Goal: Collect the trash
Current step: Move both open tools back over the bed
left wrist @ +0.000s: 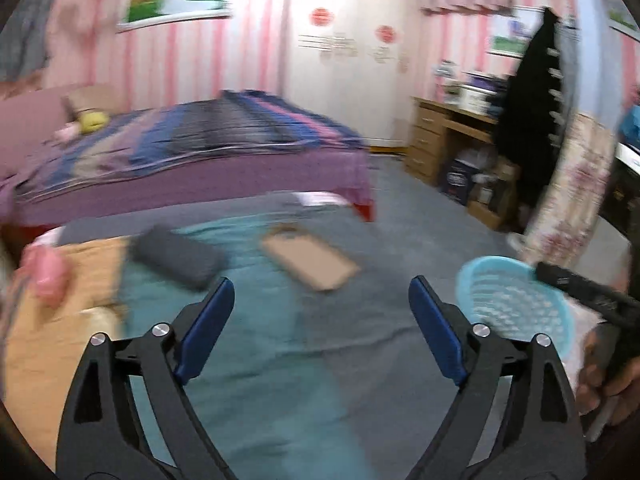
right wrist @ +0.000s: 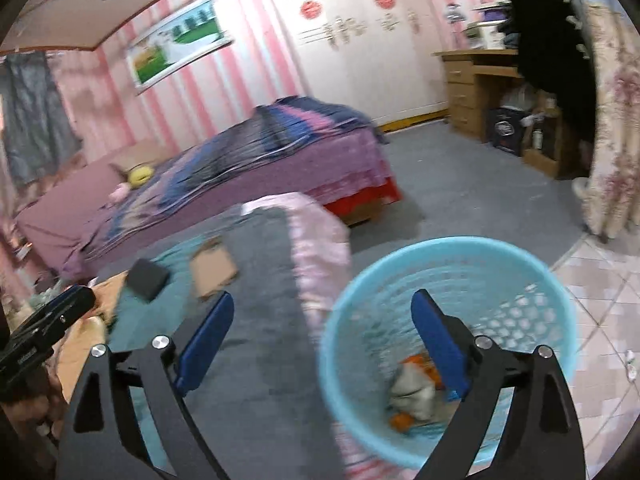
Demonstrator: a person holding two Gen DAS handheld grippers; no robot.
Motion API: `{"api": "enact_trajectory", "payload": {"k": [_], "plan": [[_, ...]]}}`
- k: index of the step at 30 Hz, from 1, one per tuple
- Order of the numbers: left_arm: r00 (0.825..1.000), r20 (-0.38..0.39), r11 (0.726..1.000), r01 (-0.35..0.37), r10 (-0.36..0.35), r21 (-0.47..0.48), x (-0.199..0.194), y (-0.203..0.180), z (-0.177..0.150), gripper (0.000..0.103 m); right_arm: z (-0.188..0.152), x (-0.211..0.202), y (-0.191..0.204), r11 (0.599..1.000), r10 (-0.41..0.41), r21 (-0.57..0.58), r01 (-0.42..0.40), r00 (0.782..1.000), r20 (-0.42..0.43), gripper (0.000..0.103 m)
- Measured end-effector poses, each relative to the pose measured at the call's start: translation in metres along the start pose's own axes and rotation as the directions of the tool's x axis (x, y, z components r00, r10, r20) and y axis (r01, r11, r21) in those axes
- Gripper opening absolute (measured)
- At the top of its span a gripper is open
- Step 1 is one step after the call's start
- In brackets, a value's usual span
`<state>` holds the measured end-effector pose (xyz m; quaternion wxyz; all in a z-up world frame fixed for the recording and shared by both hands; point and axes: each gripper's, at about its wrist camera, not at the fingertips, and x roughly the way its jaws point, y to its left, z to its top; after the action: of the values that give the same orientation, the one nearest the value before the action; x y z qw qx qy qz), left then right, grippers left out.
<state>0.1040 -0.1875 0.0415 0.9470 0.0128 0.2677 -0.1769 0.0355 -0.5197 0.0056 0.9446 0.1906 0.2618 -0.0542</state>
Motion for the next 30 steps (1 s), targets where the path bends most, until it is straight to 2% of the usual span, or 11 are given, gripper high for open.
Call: {"api": "enact_trajectory", "payload": {"k": [4,5,6,8,9,11,12,18,23,27,30], "plan": [[0.99,-0.002,0.989,-0.144,0.144,-0.018,-0.011,0.062,-0.009,0.09,-0.003,-0.005,0.044,0.996,0.085,-0.015,-0.085,0.996,0.04,0.089],[0.987,-0.004,0.987,-0.158,0.158,-0.028,-0.011,0.073,-0.011,0.09,-0.006,-0.004,0.053,0.995,0.103,-0.013,-0.102,0.994,0.041,0.091],[0.985,-0.007,0.984,-0.172,0.172,-0.05,-0.014,0.088,-0.014,0.09,-0.009,-0.001,0.072,0.987,0.163,-0.004,-0.162,0.986,0.032,0.091],[0.983,-0.01,0.979,-0.186,0.186,-0.088,-0.017,0.11,-0.02,0.09,-0.013,0.007,0.091,0.98,0.199,-0.012,-0.199,0.98,0.006,0.091],[0.98,-0.011,0.974,-0.197,0.197,-0.109,-0.019,0.123,-0.025,0.09,-0.019,0.015,0.117,0.976,0.21,-0.052,-0.211,0.977,-0.021,0.091],[0.975,-0.019,0.967,-0.221,0.22,-0.124,-0.019,0.137,-0.031,0.09,-0.023,0.02,0.139,0.976,0.195,-0.099,-0.196,0.981,-0.027,0.091],[0.972,-0.028,0.963,-0.233,0.231,-0.133,-0.02,0.144,-0.035,0.09,-0.031,0.026,0.165,0.969,0.191,-0.155,-0.194,0.981,-0.038,0.091],[0.972,-0.059,0.954,-0.236,0.229,-0.184,-0.013,0.178,-0.05,0.09,-0.048,0.049,0.229,0.95,0.188,-0.239,-0.2,0.98,-0.071,0.091],[0.969,-0.086,0.947,-0.244,0.231,-0.209,-0.005,0.193,-0.056,0.09,-0.058,0.066,0.269,0.943,0.153,-0.284,-0.172,0.984,-0.086,0.091],[0.969,-0.089,0.944,-0.245,0.23,-0.222,0.002,0.2,-0.055,0.09,-0.064,0.073,0.287,0.936,0.087,-0.335,-0.103,0.994,-0.061,0.091],[0.97,-0.101,0.944,-0.241,0.223,-0.225,0.008,0.202,-0.057,0.09,-0.068,0.08,0.295,0.937,0.082,-0.334,-0.105,0.993,-0.083,0.091]]}}
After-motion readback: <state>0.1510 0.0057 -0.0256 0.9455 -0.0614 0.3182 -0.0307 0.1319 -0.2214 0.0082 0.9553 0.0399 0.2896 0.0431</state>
